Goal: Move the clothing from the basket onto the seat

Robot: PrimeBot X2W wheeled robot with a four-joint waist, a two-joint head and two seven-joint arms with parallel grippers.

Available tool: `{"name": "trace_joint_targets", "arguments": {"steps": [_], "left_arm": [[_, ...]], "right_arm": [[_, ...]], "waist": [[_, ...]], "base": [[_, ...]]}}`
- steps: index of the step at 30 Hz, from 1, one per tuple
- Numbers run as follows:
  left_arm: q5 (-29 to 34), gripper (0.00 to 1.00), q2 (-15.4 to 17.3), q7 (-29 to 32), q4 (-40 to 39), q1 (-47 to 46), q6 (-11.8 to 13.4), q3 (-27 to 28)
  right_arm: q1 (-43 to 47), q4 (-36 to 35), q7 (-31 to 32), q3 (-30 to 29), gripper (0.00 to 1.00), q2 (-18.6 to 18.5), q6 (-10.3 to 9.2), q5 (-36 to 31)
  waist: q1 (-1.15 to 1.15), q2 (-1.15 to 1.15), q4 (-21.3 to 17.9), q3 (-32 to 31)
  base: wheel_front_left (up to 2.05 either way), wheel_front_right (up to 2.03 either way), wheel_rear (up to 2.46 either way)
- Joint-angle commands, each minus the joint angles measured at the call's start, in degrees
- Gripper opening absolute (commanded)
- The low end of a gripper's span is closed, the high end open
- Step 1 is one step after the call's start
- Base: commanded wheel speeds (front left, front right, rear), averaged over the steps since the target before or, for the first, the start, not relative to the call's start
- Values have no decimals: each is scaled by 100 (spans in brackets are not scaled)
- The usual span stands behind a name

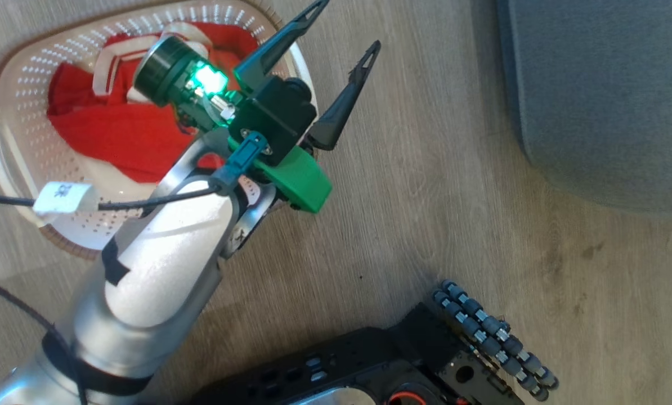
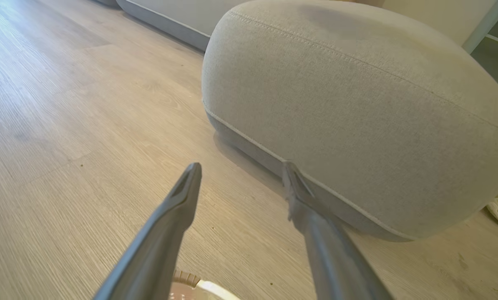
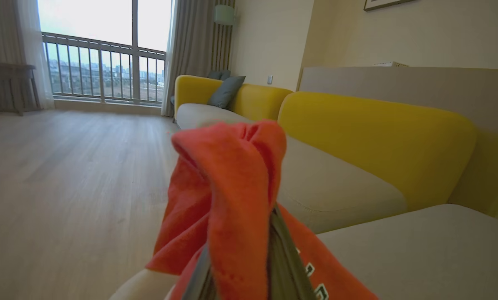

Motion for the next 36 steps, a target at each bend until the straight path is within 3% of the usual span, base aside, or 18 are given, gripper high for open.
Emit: {"name": "trace_joint_targets", "arguments": {"steps": [1,6,12,13,14,15,19,24,30,36], "left_arm": [[-29,100,132,47,-277,155,55,139],[-37,100,280,144,-468,385,159,159],[-32,100,453,258,-607,611,278,193],[-42,100,454,259,-616,633,293,193],[-57,100,448,257,-622,649,311,198],[-67,100,440,241,-625,662,330,204],[-136,100,412,154,-578,698,376,247],[-357,100,311,-73,-295,898,440,313],[-804,100,170,-557,258,1379,495,490],[-1191,100,70,-1073,863,1858,685,877]], "right_arm": [[-87,142,-3,-108,0,-300,40,-103],[41,1225,-14,-597,0,-467,40,-230],[318,1893,-33,-718,0,22,40,-267],[352,1941,-34,-745,15,68,40,-282],[389,1975,-35,-765,47,100,40,-313],[426,1988,-35,-782,100,134,40,-337],[563,1952,-36,-717,100,238,40,-407],[1171,1557,-36,10,100,396,40,-602],[2357,400,-36,602,100,591,40,-643],[3733,-983,-37,863,100,767,40,-657]], "waist": [[0,1,27,118],[0,1,49,332],[0,1,-64,436],[0,1,-73,412],[0,1,-81,374],[0,1,-89,324],[0,1,-128,106],[0,1,-200,-568],[0,1,-115,-1626],[0,1,280,-2586]], "base": [[0,0,0],[0,0,0],[0,0,0],[0,0,0],[0,0,0],[0,0,0],[0,0,0],[0,0,0],[0,0,0],[0,0,0]]}}
